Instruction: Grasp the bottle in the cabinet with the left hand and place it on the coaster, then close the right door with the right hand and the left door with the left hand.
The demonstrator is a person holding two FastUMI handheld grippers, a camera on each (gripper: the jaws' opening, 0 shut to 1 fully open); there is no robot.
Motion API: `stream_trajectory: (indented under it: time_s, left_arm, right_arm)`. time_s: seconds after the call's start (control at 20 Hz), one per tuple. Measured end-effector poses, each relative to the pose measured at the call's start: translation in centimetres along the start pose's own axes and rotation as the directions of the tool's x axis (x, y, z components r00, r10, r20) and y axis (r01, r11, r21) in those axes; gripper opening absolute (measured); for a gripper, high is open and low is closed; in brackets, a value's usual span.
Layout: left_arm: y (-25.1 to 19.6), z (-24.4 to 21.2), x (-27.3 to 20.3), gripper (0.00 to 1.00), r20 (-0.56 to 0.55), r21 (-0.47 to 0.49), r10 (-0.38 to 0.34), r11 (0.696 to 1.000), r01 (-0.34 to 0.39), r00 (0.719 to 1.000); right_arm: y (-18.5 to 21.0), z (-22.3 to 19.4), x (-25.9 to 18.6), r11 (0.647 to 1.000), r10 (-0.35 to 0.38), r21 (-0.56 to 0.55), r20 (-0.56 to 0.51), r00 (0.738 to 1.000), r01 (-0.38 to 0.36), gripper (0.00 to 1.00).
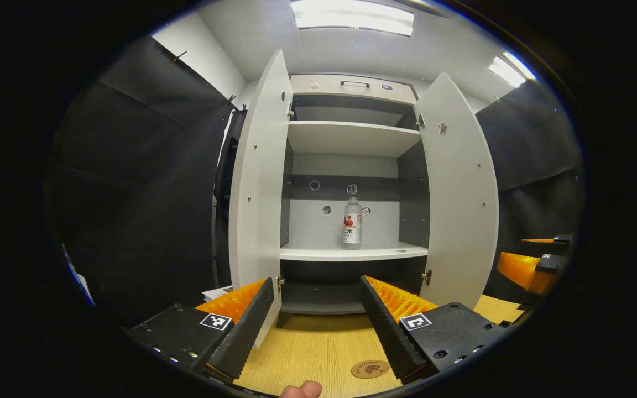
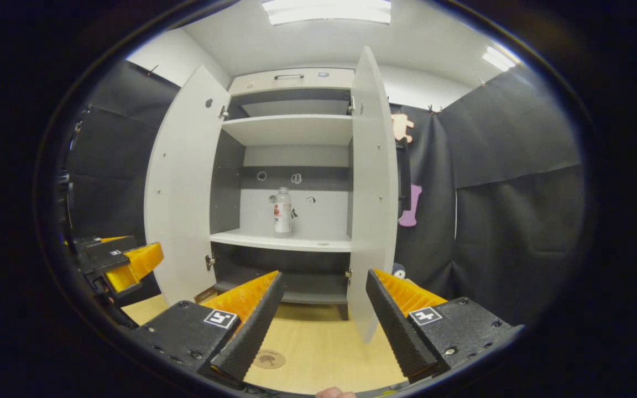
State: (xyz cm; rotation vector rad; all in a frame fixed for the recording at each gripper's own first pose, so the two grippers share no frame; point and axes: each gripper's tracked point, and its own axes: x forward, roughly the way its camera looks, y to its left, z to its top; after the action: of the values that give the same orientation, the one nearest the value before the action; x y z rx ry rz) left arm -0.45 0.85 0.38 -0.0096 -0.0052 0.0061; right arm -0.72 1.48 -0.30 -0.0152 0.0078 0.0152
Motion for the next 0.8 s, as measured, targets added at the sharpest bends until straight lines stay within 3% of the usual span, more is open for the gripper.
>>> stream_trajectory:
  time_s: [0.55, 0.65, 0.7, 0.8]
  left_arm:
    - [-0.6, 0.3, 0.8, 0.94, 0.004, 0.002, -0.020, 1.000, 0.020, 1.000]
    - [-1.2, 0.9, 1.7, 0.90, 0.017, 0.009, -0.042, 0.999, 0.041, 0.999]
    - [-1.7, 1.4, 2.3, 0.99, 0.022, 0.009, -0.060, 0.998, 0.060, 0.998]
    - [-3.5, 2.1, 3.8, 0.94, 0.022, -0.036, -0.135, 0.990, 0.136, 0.991]
  right_arm:
    - [-0.4, 0.1, 0.0, 1.000, -0.007, 0.008, 0.002, 1.000, 0.007, 0.98]
    - [-0.5, 0.2, 0.1, 1.000, -0.007, 0.005, 0.002, 1.000, 0.007, 0.98]
    - [-0.5, 0.1, 0.1, 1.000, -0.007, 0.002, 0.001, 1.000, 0.007, 0.98]
    - [-0.7, 0.6, -0.3, 1.000, -0.020, 0.006, 0.023, 1.000, 0.020, 0.98]
